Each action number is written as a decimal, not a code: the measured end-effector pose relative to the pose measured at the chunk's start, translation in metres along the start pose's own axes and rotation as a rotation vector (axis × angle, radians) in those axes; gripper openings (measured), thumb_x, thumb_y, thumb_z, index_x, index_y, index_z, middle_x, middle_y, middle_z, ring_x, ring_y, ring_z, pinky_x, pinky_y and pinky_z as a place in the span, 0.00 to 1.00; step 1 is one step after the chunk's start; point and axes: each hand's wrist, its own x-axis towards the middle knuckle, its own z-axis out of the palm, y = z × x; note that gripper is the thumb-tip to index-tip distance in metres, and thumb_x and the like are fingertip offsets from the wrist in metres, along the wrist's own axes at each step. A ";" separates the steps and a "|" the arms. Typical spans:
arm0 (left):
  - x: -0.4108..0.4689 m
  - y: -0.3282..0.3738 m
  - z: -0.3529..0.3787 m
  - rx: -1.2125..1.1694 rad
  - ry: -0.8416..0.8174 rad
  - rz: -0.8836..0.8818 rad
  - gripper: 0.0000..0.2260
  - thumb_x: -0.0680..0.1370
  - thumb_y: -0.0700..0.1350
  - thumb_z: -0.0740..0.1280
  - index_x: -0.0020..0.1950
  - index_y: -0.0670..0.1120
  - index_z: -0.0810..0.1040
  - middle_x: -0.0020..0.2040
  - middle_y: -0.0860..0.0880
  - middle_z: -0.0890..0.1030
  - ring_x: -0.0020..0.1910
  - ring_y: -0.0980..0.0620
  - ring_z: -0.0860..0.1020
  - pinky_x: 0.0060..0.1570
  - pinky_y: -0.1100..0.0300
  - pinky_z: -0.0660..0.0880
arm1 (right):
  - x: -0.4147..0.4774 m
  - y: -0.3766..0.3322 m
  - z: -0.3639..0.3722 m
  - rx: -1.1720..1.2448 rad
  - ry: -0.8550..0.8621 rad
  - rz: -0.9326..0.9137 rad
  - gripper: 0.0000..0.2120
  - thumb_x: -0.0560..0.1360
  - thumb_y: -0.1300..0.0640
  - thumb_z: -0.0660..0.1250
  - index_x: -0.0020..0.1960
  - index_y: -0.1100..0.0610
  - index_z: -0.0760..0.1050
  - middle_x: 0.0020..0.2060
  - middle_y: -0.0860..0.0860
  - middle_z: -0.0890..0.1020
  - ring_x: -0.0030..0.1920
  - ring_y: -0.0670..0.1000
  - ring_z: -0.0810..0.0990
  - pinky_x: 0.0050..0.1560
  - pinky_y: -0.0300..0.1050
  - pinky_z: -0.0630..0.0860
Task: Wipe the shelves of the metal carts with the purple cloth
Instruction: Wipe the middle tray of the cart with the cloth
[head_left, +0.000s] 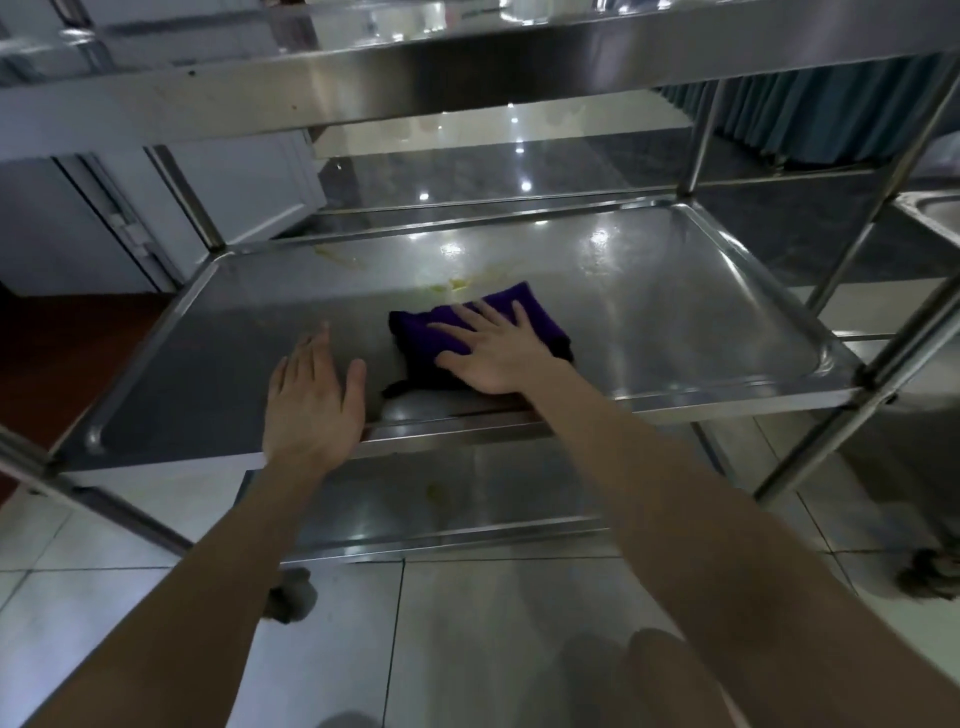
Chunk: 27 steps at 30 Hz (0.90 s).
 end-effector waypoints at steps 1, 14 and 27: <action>0.001 -0.001 0.001 0.003 0.003 0.002 0.36 0.87 0.63 0.44 0.88 0.42 0.55 0.85 0.37 0.64 0.86 0.41 0.59 0.86 0.42 0.54 | -0.009 0.025 -0.004 0.005 0.009 0.031 0.33 0.82 0.29 0.47 0.86 0.32 0.49 0.88 0.42 0.47 0.87 0.51 0.42 0.82 0.69 0.33; 0.003 -0.001 0.004 0.006 0.011 0.052 0.34 0.87 0.62 0.49 0.87 0.43 0.57 0.82 0.34 0.68 0.82 0.34 0.66 0.83 0.38 0.61 | -0.056 0.158 -0.030 0.068 0.110 0.673 0.37 0.81 0.27 0.45 0.87 0.37 0.47 0.88 0.52 0.42 0.86 0.62 0.36 0.76 0.81 0.32; 0.008 -0.011 0.000 -0.031 -0.017 0.033 0.35 0.86 0.63 0.46 0.87 0.44 0.56 0.83 0.37 0.67 0.82 0.36 0.66 0.83 0.39 0.60 | 0.001 0.024 -0.014 0.033 0.025 0.116 0.31 0.85 0.33 0.46 0.87 0.36 0.49 0.88 0.46 0.46 0.87 0.54 0.41 0.81 0.71 0.33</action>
